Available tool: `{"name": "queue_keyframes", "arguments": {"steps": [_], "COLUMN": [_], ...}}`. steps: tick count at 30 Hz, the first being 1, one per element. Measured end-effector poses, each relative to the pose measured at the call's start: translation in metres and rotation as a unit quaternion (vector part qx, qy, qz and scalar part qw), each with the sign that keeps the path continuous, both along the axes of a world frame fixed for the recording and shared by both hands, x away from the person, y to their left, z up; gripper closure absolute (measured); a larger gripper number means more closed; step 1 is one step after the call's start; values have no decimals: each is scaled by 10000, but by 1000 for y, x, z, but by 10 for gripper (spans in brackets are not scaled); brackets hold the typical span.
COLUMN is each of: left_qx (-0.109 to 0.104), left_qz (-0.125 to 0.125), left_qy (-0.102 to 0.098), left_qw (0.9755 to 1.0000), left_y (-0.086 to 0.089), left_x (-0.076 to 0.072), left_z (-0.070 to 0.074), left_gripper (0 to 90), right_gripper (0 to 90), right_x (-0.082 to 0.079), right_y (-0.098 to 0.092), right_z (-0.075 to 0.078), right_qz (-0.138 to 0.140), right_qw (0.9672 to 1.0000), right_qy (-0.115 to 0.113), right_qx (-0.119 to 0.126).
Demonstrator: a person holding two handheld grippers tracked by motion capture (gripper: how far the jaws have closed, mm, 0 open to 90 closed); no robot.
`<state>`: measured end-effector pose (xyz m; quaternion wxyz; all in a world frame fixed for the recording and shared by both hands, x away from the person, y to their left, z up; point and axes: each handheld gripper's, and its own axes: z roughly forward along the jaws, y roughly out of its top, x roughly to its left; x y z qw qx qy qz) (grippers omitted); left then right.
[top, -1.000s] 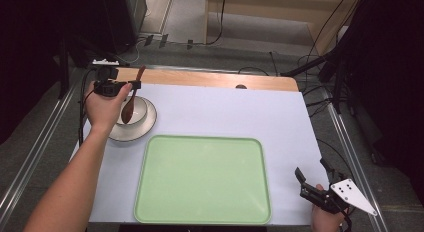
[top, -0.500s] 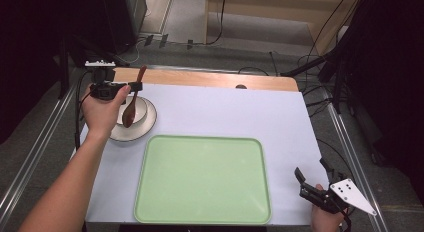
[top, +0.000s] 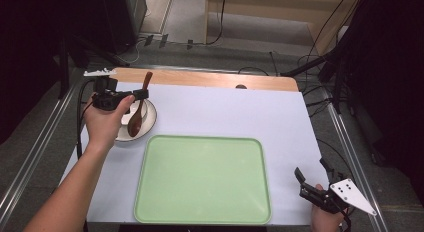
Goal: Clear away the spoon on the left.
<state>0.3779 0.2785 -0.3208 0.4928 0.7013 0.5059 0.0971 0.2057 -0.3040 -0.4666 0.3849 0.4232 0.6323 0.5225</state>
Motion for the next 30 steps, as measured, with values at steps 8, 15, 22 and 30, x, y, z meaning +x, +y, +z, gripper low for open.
{"name": "queue_keyframes", "arguments": {"steps": [8,15,22,30], "left_qx": [-231,-306,-366,-474], "left_qz": [-189,-308,-439,-501], "left_qy": [92,166,210,224], "left_qw": [9995,9989,9981,9974], "left_y": [-5,-12,-18,-24], "left_x": [-19,-37,-52,-69], "left_z": [-9,-25,-41,-53], "left_gripper": [858,857,857,857], "right_gripper": [132,132,132,132], "right_x": [0,0,0,0], "right_y": [0,1,1,1], "right_z": [0,0,0,0], "right_qz": [1,2,0,-1], "right_qw": [10000,10000,10000,10000], "right_qy": [13,22,15,20], "right_qx": [-1,2,-1,-19]}}
